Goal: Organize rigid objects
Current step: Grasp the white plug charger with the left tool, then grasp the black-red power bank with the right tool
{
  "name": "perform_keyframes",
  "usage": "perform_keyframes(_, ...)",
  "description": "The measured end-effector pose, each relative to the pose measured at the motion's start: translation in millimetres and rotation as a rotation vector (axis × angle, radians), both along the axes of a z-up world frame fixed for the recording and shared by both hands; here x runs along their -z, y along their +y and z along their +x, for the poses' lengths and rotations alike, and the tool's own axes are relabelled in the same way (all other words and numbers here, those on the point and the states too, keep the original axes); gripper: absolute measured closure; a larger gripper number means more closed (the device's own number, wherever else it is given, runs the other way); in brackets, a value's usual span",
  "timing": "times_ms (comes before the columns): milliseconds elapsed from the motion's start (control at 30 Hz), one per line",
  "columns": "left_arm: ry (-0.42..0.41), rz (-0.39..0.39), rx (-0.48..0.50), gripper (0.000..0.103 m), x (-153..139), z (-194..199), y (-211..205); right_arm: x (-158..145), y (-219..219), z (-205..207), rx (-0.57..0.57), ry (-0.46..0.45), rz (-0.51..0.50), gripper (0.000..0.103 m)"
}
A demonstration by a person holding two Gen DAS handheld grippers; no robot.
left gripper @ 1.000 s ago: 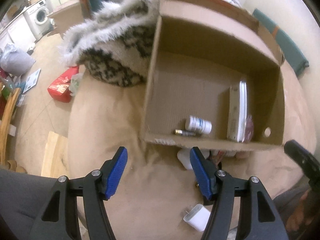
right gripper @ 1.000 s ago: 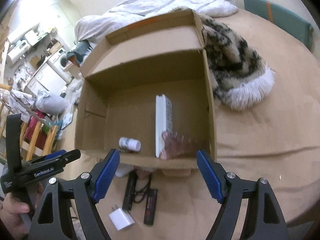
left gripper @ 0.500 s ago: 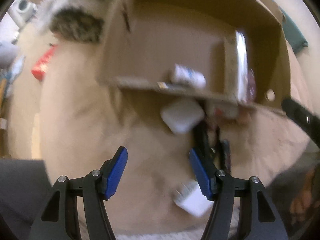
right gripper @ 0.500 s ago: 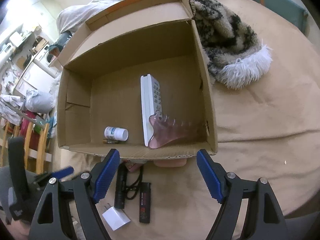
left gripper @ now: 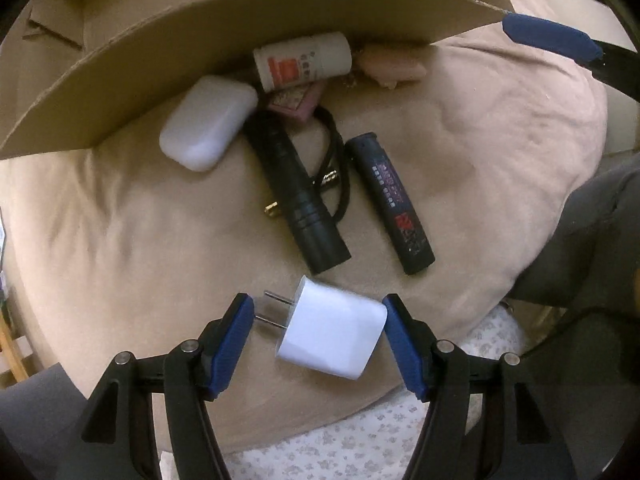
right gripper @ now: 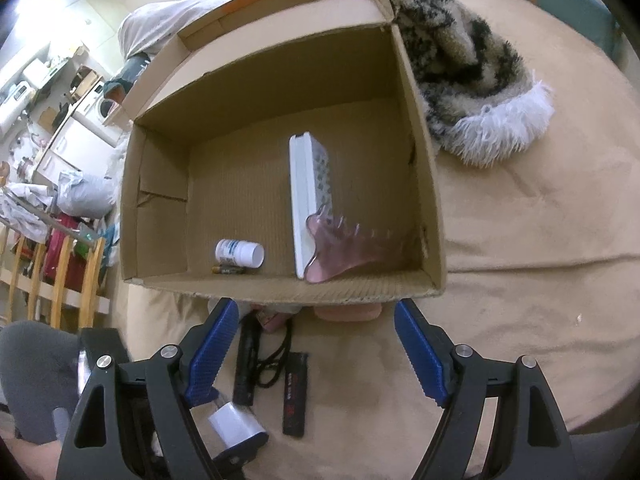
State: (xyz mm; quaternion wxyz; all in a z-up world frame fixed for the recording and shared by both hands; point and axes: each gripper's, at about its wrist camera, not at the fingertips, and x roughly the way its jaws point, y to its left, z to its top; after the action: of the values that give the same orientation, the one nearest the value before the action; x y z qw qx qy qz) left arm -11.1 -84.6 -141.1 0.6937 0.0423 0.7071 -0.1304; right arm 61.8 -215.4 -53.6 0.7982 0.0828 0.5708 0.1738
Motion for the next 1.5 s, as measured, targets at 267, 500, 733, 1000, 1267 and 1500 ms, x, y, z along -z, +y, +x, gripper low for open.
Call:
perform_keyframes(267, 0.015, -0.036, -0.013, 0.043, 7, -2, 6, 30, 6, 1, -0.024, 0.141, -0.008, 0.018)
perform_keyframes(500, -0.003, -0.008, -0.093, 0.043, 0, 5, 39, 54, 8, -4, -0.061, 0.246, -0.055, 0.018)
perform_keyframes(733, -0.011, 0.036, -0.39, 0.043, 4, 22, 99, 71, 46, -22, -0.244, 0.284, -0.137, 0.018)
perform_keyframes(1000, -0.012, 0.098, -0.332, 0.04, 9, 17, 80, 91, 75, -36, -0.377, 0.262, -0.31, 0.04)
perform_keyframes(1267, -0.012, 0.118, -0.315, 0.044, 6, 20, 79, 89, 67, -26, -0.334, 0.237, -0.314, 0.065)
perform_keyframes(1500, -0.047, 0.134, -0.303, 0.044, 5, 19, 76, 84, 78, -30, -0.367, 0.19, -0.332, 0.082)
